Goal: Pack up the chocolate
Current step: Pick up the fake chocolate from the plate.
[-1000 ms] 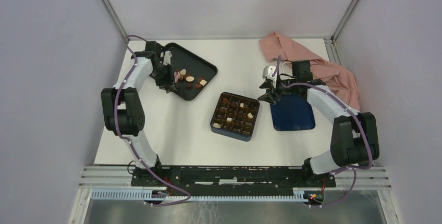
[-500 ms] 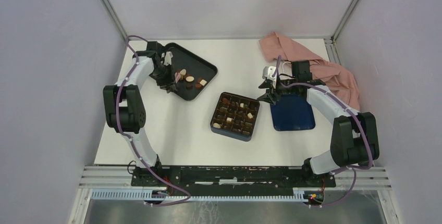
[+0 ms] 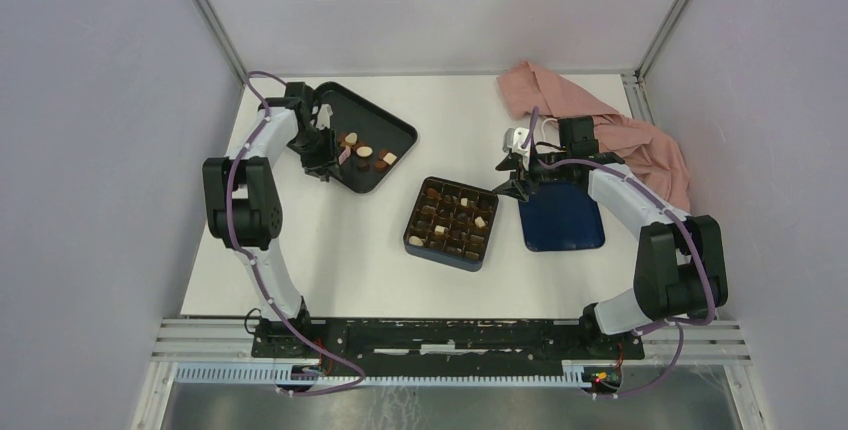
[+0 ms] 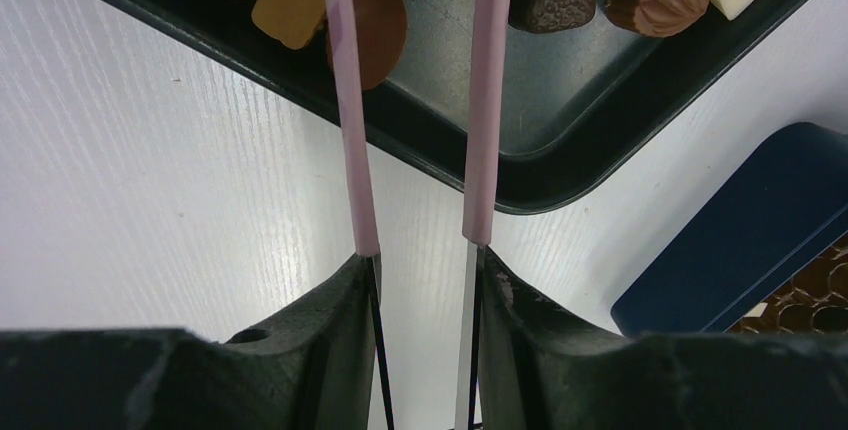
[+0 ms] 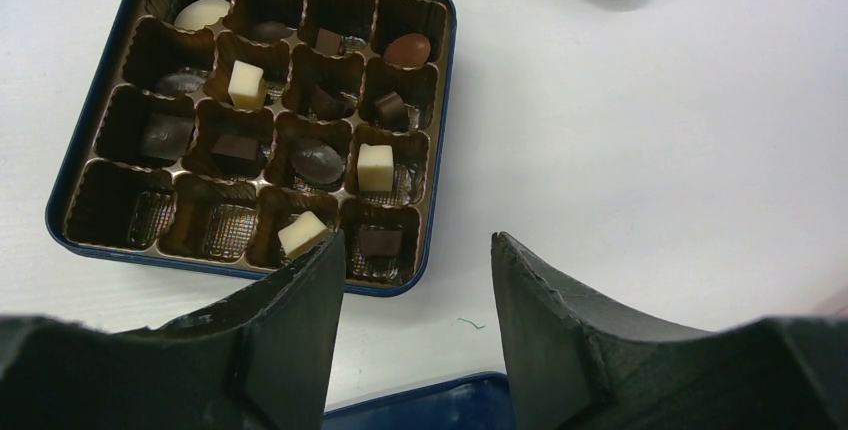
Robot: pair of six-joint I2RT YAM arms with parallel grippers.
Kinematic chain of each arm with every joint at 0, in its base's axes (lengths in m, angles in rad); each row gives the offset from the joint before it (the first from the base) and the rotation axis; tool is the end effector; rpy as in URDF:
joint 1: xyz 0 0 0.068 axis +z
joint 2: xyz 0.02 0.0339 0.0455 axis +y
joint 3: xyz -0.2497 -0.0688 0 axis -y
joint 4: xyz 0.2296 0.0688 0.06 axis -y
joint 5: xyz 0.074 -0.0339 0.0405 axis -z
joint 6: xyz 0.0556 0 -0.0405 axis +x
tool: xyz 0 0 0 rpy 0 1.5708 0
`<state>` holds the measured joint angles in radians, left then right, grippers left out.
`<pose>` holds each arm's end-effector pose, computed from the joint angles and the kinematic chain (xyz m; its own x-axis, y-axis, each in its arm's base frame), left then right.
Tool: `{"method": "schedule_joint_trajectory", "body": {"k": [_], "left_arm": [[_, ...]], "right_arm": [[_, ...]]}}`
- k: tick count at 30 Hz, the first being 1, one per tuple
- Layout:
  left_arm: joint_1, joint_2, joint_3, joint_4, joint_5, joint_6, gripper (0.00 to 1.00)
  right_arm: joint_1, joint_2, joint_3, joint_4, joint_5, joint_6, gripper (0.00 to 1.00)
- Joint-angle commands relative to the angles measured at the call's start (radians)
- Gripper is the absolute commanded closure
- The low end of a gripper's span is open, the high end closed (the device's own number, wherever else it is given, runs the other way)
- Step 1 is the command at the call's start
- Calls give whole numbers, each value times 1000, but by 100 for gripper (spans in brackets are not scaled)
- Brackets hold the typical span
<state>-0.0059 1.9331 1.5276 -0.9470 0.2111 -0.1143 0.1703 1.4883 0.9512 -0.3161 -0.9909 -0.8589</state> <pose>0.3709 -0.0138 0.1862 -0.9757 -0.1058 -0.1918 -0.0605 0.9718 -0.2279 0.2839 0.0960 0.2177 -0.0043 -0.4217 -0.9067 -0.9770 0.1952 -0.0862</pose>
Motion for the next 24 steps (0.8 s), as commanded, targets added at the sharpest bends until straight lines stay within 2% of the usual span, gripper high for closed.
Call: {"method": "schedule_joint_trajectory", "body": {"k": [1, 24], "left_arm": [[4, -8, 32, -7, 4, 26, 56], [4, 158, 214, -64, 42, 37, 55]], "right_arm": [[5, -5, 27, -1, -18, -12, 39], [5, 4, 30, -9, -12, -20, 39]]}}
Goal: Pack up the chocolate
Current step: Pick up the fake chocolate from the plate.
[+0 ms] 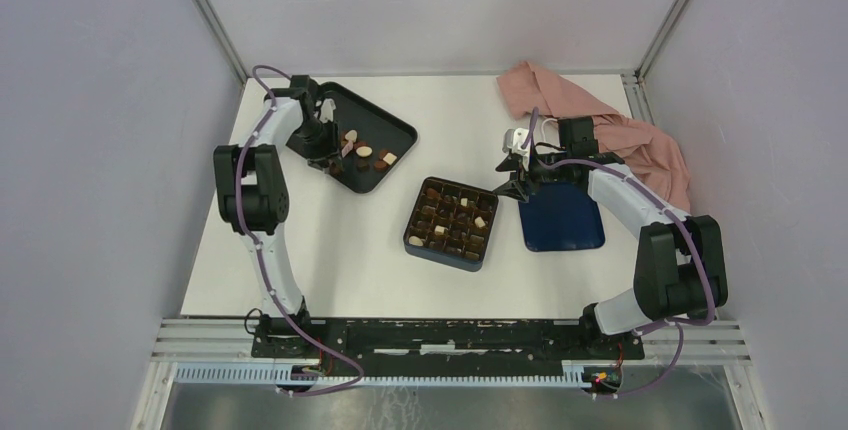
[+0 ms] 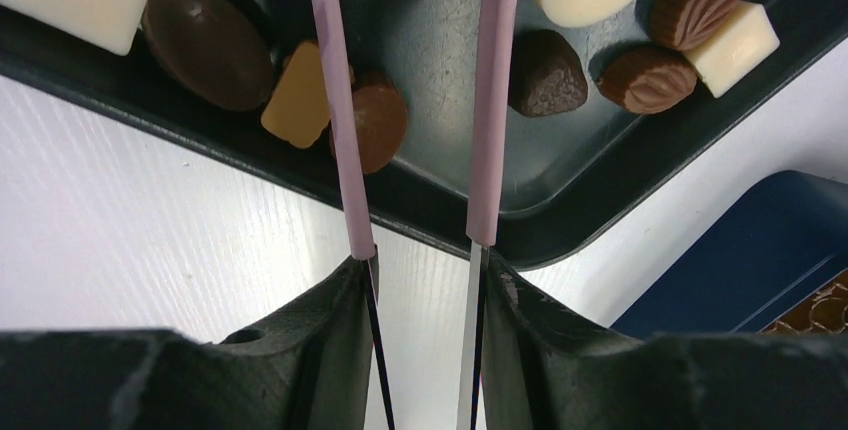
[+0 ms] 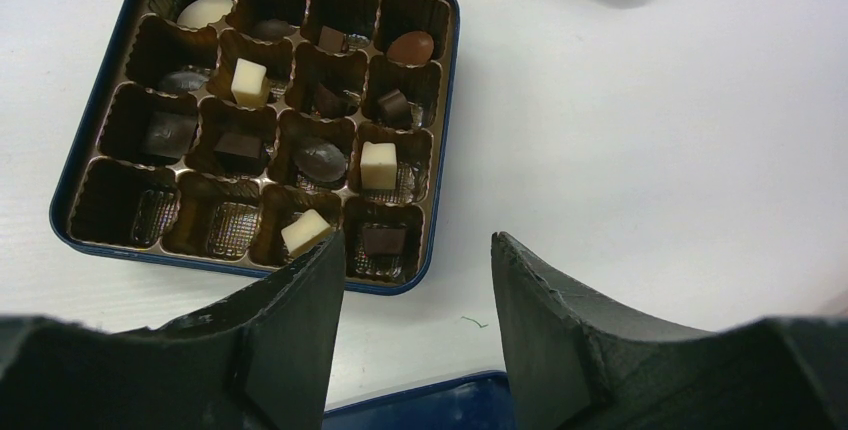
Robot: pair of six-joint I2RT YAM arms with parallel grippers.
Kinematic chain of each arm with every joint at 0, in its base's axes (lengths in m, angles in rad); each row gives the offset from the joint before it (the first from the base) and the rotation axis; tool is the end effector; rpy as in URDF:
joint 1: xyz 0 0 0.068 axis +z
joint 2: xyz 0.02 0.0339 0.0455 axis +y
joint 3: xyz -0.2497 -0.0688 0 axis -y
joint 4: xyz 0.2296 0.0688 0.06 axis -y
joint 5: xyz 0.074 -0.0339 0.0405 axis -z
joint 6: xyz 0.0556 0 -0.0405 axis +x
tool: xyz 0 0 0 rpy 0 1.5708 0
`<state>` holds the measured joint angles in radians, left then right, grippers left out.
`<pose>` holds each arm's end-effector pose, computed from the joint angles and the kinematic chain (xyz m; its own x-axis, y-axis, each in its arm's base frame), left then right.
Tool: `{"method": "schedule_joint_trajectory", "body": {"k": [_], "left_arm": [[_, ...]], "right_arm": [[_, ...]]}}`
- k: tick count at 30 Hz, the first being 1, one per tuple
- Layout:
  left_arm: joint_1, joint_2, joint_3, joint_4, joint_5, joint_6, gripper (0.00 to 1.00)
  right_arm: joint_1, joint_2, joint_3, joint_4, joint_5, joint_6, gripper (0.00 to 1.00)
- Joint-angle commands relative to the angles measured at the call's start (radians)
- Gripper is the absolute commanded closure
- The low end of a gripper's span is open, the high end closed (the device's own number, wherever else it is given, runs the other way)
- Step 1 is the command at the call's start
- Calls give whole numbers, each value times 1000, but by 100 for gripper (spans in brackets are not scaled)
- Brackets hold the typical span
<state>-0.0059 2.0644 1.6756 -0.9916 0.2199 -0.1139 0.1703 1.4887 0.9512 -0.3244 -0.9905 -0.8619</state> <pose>0.3977 -0.0145 0.1759 -0.9809 -0.1051 -0.1637 -0.0649 0.9700 -0.2343 0.2833 0.0959 0.2170 -0.0092 -0.4239 -0.9057 -0.9777 0.1940 -0.0809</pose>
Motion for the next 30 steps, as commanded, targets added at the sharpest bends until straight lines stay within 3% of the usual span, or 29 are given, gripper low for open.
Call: {"method": "schedule_joint_trajectory", "body": {"k": [1, 8, 16, 25, 30], "left_arm": [[4, 31, 74, -22, 35, 37, 56], [4, 23, 55, -23, 50, 35, 63], [4, -15, 30, -10, 52, 18, 92], [4, -138, -69, 61, 87, -14, 98], [4, -233, -175, 140, 148, -32, 98]], "right_arm": [[6, 4, 31, 0, -12, -17, 39], [5, 4, 31, -2, -8, -19, 39], [5, -2, 30, -2, -7, -12, 39], [5, -13, 22, -2, -21, -33, 39], [11, -52, -18, -15, -46, -181, 34]]}}
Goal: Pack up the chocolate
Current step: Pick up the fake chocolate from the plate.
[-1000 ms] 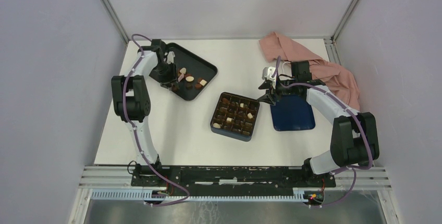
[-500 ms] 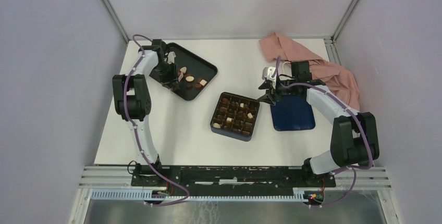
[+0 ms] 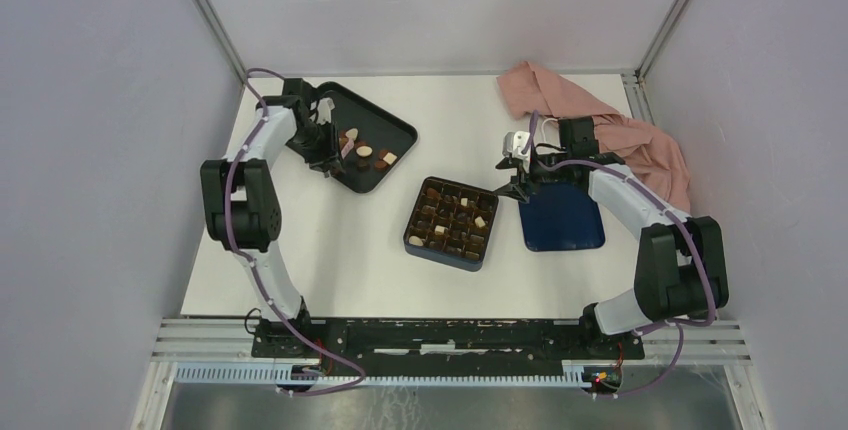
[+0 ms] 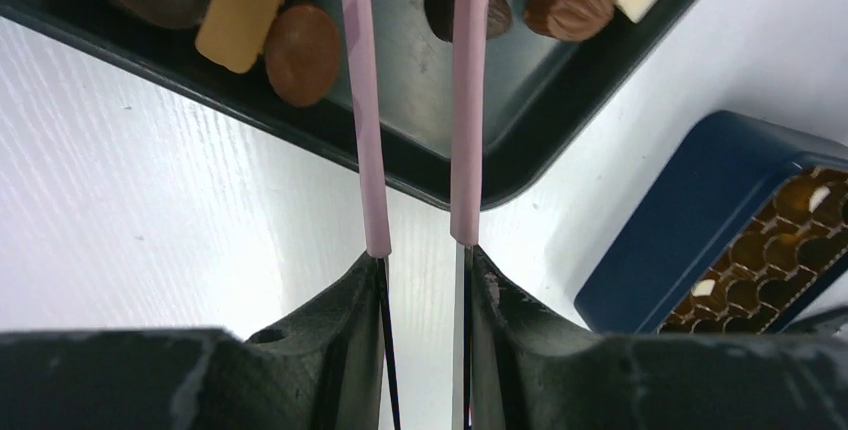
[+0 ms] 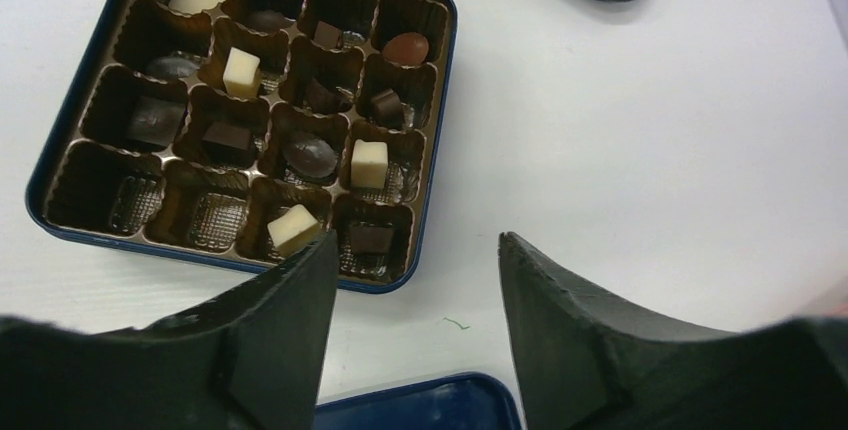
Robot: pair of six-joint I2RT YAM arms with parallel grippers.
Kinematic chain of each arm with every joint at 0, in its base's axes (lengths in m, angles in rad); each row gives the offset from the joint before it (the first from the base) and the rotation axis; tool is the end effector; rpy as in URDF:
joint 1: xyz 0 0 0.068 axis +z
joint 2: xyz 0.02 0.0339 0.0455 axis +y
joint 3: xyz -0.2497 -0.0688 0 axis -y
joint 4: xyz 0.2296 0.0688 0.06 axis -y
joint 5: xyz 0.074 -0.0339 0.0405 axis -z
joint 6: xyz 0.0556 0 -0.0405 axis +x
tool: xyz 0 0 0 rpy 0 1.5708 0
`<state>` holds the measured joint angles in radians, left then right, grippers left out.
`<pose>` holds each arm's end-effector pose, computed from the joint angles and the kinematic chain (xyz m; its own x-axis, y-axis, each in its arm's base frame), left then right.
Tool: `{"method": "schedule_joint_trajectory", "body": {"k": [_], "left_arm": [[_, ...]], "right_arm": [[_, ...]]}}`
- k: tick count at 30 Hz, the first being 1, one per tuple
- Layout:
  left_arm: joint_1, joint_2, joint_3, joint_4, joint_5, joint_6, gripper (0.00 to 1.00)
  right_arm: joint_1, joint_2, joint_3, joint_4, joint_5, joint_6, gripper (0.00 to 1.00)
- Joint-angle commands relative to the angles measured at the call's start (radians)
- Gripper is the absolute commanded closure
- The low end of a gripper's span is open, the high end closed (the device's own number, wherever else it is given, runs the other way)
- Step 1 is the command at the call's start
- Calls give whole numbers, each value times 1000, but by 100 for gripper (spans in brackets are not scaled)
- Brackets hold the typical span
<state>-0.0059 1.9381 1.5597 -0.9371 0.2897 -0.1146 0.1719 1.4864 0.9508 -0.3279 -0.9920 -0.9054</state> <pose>0.3772 -0.0181 0.1943 -0.9701 -0.1039 -0.2193 -0.0334 0.9523 -0.3035 0.2826 0.0963 0.2174 0.0328 -0.4311 -0.9017 -0.9778 0.1730 -0.1183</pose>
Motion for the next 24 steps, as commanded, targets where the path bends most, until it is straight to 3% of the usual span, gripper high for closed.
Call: {"method": "schedule_joint_trajectory", "body": {"k": [1, 4, 8, 15, 24], "left_arm": [[4, -132, -85, 103, 97, -38, 98], [4, -215, -176, 153, 155, -53, 98], [4, -340, -289, 211, 229, -67, 98], [4, -578, -475, 279, 317, -92, 98], [4, -739, -549, 263, 347, -107, 98]], "right_arm": [[13, -61, -30, -15, -45, -186, 30], [21, -70, -25, -38, -58, -279, 19], [71, -19, 77, -151, 10, -345, 18], [182, 105, 193, -177, 215, -193, 26], [251, 222, 247, -160, 370, -63, 38]]}}
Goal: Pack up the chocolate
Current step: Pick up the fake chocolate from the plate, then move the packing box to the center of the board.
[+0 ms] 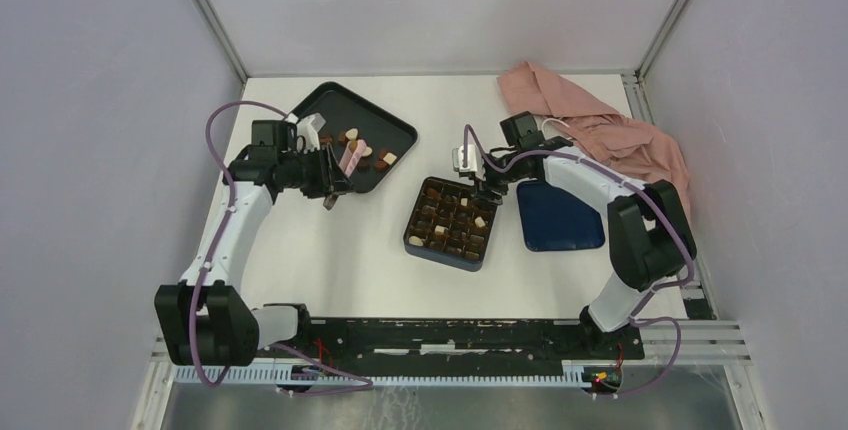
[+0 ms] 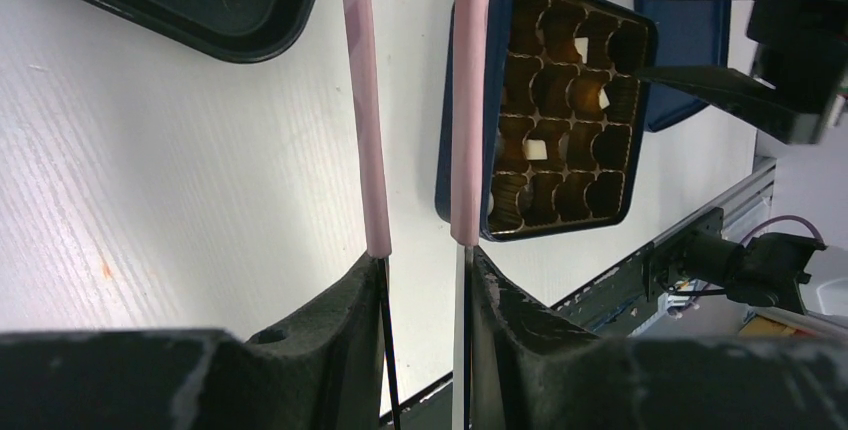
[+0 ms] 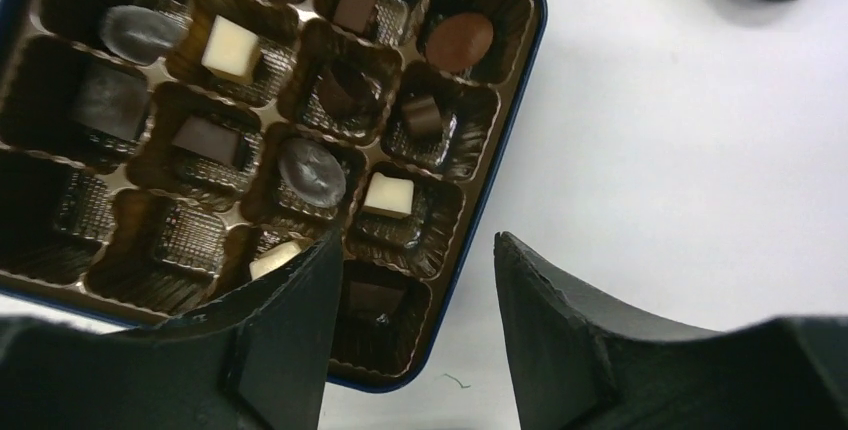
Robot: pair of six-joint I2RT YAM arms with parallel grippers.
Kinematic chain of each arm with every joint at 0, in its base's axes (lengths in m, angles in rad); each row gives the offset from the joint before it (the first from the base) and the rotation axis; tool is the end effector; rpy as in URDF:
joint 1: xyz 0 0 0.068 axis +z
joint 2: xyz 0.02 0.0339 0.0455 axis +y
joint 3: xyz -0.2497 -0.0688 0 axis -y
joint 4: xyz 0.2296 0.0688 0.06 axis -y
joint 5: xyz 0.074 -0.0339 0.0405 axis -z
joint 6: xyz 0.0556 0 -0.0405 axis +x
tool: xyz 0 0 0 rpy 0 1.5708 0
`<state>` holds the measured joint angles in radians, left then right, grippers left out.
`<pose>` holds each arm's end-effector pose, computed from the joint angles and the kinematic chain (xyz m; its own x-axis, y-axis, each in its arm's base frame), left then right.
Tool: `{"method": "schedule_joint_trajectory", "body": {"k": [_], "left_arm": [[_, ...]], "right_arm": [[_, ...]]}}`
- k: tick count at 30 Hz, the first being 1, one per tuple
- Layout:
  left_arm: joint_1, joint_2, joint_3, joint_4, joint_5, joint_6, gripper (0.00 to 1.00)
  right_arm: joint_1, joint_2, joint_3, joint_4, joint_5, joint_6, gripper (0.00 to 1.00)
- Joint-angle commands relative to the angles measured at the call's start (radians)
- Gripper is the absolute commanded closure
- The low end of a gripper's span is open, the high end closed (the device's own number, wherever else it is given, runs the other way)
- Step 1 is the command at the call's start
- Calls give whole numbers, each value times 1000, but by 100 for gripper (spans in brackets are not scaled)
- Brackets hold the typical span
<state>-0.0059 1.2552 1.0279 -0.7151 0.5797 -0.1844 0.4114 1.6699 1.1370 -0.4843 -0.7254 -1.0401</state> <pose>0.2504 -0.0319 0.2601 -0.8552 -0.1484 -0.4966 0.1731 0.8214 -0.5434 0.2911 0.1673 0.1987 0.1392 -0.6433 -0.7528 -0.9857 -0.0169 -0.1678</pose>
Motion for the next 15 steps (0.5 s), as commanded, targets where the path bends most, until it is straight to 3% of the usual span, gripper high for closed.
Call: {"method": "schedule_joint_trajectory", "body": {"k": [1, 15], "left_arm": [[4, -63, -22, 40, 63, -41, 98], [4, -142, -31, -3, 112, -62, 98]], "right_arm": [[12, 49, 66, 6, 117, 83, 39], [38, 138, 101, 79, 164, 207, 57]]}}
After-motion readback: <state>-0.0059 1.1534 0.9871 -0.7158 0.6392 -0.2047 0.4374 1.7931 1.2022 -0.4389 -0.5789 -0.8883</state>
